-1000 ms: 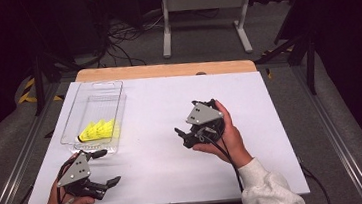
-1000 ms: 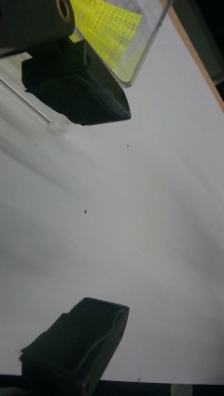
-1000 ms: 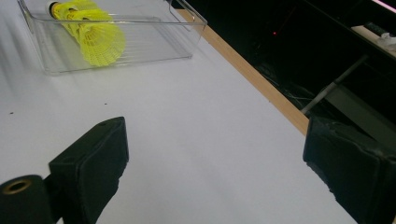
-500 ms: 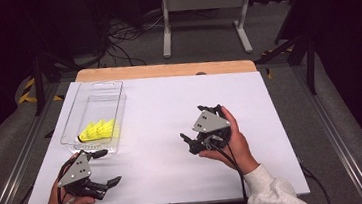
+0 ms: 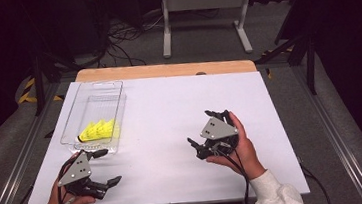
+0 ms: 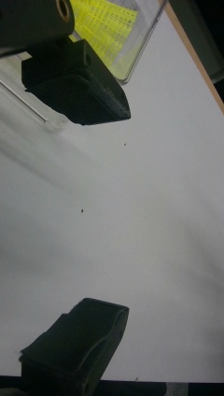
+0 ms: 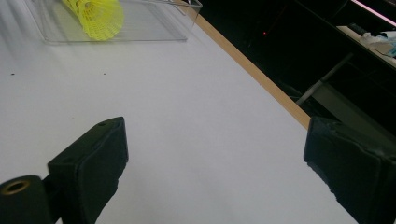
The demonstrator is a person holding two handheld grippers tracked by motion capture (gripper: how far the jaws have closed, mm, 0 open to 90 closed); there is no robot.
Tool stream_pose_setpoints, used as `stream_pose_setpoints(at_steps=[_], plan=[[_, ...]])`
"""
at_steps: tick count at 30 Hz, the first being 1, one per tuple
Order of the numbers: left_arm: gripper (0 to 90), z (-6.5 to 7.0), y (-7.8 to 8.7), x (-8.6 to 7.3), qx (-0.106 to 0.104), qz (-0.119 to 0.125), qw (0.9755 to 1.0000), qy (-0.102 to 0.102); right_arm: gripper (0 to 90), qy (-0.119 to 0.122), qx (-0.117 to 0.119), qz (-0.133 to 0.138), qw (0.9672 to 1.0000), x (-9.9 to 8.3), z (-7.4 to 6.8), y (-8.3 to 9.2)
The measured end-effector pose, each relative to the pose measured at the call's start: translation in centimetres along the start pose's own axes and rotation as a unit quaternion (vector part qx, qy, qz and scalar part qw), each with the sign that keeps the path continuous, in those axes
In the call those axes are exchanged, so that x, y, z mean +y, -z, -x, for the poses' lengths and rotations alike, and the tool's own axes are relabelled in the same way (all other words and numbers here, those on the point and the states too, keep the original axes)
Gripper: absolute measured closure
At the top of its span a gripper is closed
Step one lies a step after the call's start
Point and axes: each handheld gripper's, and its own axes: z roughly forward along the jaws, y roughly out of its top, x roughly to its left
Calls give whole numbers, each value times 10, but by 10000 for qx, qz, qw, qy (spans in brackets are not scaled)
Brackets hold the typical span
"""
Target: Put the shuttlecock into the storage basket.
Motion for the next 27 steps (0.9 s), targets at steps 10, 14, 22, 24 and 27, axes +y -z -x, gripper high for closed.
stream_pose_setpoints(at_steps=[10, 14, 22, 24, 27], plan=[[82, 0, 0, 0, -1, 5, 10000, 2, 72, -80, -38, 79, 9999, -15, 4, 11], [82, 0, 0, 0, 3, 2, 10000, 6, 70, -103, -102, 63, 9999, -27, 5, 17], [81, -1, 0, 0, 14, 4, 10000, -1, 72, -113, -101, 120, 9998, -43, 4, 25], [81, -1, 0, 0, 5, 8, 10000, 14, 73, -121, -111, 118, 9998, -45, 4, 26], [81, -1, 0, 0, 19, 8, 10000, 14, 73, -164, -121, 125, 9997, -51, 4, 29]])
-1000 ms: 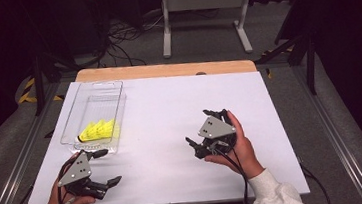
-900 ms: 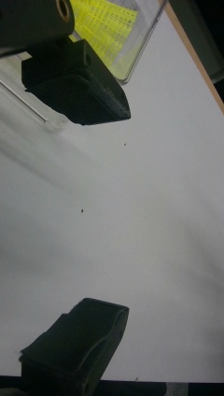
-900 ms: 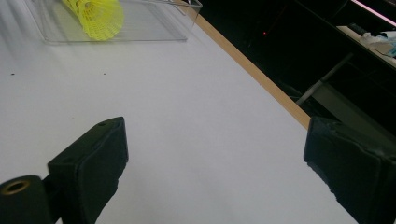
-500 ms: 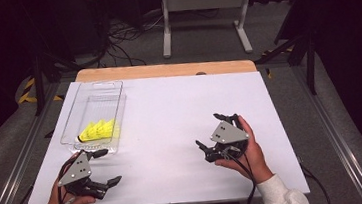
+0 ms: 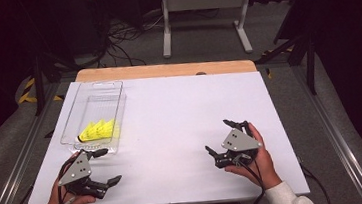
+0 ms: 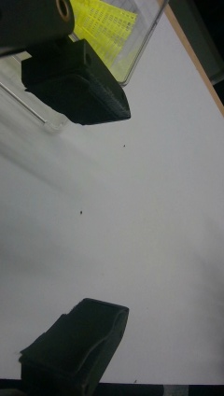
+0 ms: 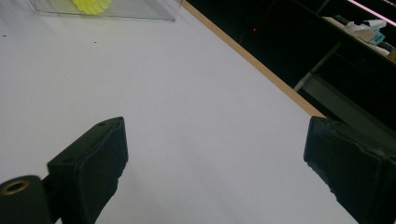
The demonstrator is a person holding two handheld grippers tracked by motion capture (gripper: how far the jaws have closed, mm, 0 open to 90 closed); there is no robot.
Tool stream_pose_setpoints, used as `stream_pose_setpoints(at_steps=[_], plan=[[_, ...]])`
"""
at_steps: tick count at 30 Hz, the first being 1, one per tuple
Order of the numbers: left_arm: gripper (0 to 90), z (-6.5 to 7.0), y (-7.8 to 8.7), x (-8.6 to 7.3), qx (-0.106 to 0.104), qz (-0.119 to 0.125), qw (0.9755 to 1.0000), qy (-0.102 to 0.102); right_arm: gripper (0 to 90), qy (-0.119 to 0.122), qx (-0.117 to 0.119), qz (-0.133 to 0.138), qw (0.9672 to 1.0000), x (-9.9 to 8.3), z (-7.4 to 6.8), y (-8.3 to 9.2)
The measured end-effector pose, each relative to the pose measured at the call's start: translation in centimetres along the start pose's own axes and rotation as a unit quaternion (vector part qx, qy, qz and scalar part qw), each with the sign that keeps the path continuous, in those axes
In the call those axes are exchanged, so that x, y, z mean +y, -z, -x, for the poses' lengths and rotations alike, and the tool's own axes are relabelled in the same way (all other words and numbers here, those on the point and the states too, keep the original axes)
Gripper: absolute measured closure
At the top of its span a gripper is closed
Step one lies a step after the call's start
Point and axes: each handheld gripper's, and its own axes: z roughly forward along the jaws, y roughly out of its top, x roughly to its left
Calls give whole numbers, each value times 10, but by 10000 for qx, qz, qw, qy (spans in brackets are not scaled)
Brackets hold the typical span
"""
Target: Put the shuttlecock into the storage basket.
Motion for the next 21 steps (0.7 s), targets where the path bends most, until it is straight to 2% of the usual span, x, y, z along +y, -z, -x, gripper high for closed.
stream_pose_setpoints(at_steps=[6, 11, 15, 18, 21], plan=[[80, -1, -1, 0, 32, 0, 10000, 2, 72, -31, -88, -85, 9999, -14, 0, 4], [79, -2, -2, 1, 43, -4, 10000, 20, 67, -195, -115, -96, 9997, -25, 2, 9], [79, -3, -2, 1, 59, -14, 10000, 19, 66, -215, -166, -123, 9996, -32, 2, 11], [79, -3, -2, 1, 75, -1, 10000, 40, 63, -297, -234, -103, 9992, -39, 1, 16], [75, -3, -1, 0, 107, 28, 9999, 64, 60, -474, -182, -97, 9987, -48, 1, 20]])
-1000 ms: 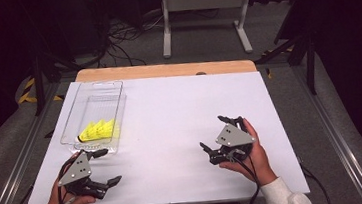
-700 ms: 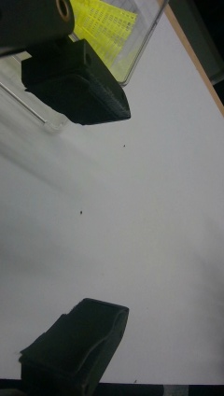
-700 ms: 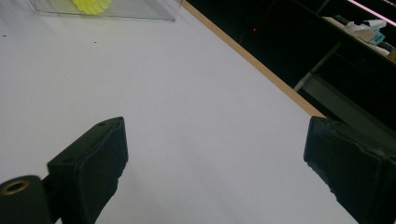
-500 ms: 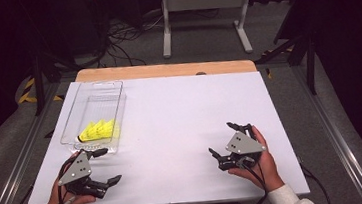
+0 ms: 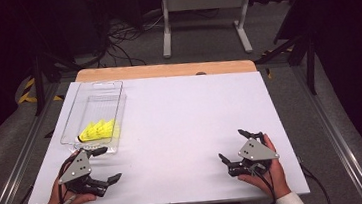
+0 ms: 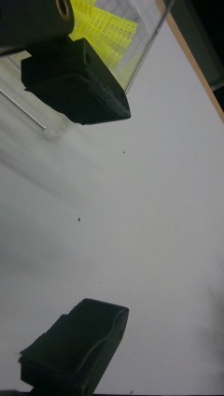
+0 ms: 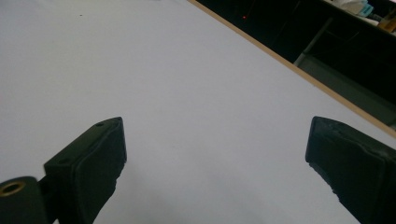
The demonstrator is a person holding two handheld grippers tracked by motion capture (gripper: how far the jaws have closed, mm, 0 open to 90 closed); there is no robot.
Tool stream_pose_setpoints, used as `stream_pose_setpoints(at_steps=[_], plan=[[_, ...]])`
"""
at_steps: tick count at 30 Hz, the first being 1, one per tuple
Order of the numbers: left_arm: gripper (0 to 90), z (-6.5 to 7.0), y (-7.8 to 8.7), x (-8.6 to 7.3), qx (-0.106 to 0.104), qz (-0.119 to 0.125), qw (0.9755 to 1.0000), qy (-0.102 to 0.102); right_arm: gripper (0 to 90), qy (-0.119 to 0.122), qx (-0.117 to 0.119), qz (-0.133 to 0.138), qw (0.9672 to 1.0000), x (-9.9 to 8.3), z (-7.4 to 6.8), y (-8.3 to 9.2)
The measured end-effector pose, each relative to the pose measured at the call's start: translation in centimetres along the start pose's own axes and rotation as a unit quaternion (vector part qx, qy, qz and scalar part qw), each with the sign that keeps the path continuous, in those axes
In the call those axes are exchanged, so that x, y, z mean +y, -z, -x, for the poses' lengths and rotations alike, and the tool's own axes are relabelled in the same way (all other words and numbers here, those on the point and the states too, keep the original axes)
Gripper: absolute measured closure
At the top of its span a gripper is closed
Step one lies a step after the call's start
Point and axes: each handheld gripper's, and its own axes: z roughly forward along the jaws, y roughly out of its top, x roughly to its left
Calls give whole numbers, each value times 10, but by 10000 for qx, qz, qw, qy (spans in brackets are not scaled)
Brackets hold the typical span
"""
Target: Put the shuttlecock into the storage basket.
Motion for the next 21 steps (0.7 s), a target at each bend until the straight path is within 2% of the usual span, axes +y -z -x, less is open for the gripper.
stream_pose_setpoints(at_steps=[4, 8, 11, 12, 14, 19, 21], plan=[[65, -1, 1, 1, 39, 81, 10000, 29, 54, -271, -19, 1, 9996, -9, 0, 6], [47, -1, 2, 2, 139, 137, 9998, 27, 49, -240, -43, 26, 9997, -13, -1, 11], [30, -2, 3, 2, 129, 205, 9997, 13, 46, -240, -41, 113, 9996, -13, -2, 12], [31, 0, 4, 2, 256, 249, 9994, -27, 44, -241, -53, 106, 9996, -13, -2, 11], [32, 0, 5, 2, 249, 249, 9994, -76, 44, -211, -62, 80, 9997, -13, -2, 11], [32, 0, 6, 2, 291, 290, 9991, -36, 43, -253, -41, 138, 9996, -13, -3, 11], [33, 1, 6, 2, 307, 269, 9991, -76, 44, -187, -30, 112, 9998, -12, -5, 10]])
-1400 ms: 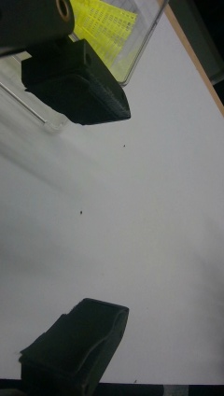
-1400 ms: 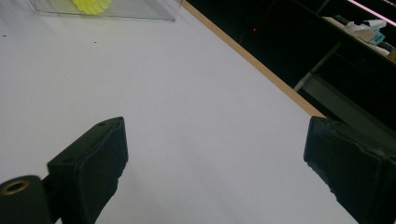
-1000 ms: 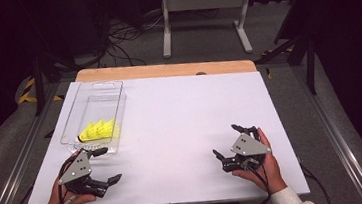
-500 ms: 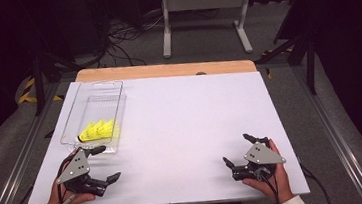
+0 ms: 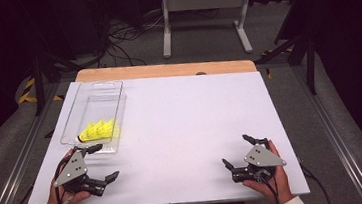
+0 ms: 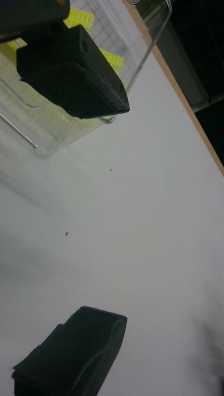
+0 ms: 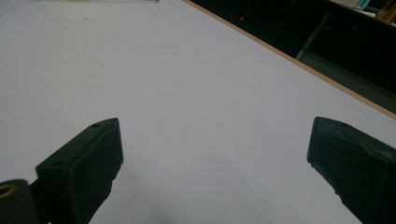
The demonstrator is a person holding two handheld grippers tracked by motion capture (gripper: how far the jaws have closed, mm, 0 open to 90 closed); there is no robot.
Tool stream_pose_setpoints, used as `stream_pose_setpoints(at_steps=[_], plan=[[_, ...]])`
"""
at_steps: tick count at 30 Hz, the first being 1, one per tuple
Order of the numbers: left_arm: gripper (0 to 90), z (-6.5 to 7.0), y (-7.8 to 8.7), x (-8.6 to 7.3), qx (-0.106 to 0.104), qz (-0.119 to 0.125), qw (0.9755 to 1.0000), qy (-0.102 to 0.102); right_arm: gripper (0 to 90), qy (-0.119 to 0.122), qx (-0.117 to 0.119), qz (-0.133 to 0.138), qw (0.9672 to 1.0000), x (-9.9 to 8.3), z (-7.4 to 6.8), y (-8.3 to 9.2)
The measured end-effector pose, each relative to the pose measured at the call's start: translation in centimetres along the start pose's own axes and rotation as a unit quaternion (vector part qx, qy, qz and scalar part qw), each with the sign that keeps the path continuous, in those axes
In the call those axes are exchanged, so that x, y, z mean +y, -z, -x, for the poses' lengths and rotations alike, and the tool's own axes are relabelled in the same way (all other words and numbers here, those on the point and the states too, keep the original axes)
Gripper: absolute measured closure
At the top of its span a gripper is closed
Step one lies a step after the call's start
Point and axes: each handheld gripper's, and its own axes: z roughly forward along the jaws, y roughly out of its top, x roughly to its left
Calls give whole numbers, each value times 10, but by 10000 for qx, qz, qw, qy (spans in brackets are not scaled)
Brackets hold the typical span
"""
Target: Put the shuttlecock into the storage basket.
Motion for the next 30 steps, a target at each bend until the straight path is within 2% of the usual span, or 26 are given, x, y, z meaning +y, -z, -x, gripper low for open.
stream_pose_setpoints(at_steps=[12, 18, 21, 30], plan=[[34, 0, 1, -1, -56, 42, 10000, -30, 52, 88, 39, -79, 9999, 2, -8, -5], [35, 0, 0, -1, -54, 21, 10000, -22, 55, 46, 49, -63, 10000, 2, -8, -6], [35, 0, -1, -1, -63, 24, 10000, -24, 57, 115, 49, -53, 9999, 3, -9, -6], [38, -2, -3, -1, -58, 22, 10000, 12, 58, 121, 31, 6, 9999, 4, -9, -6]])
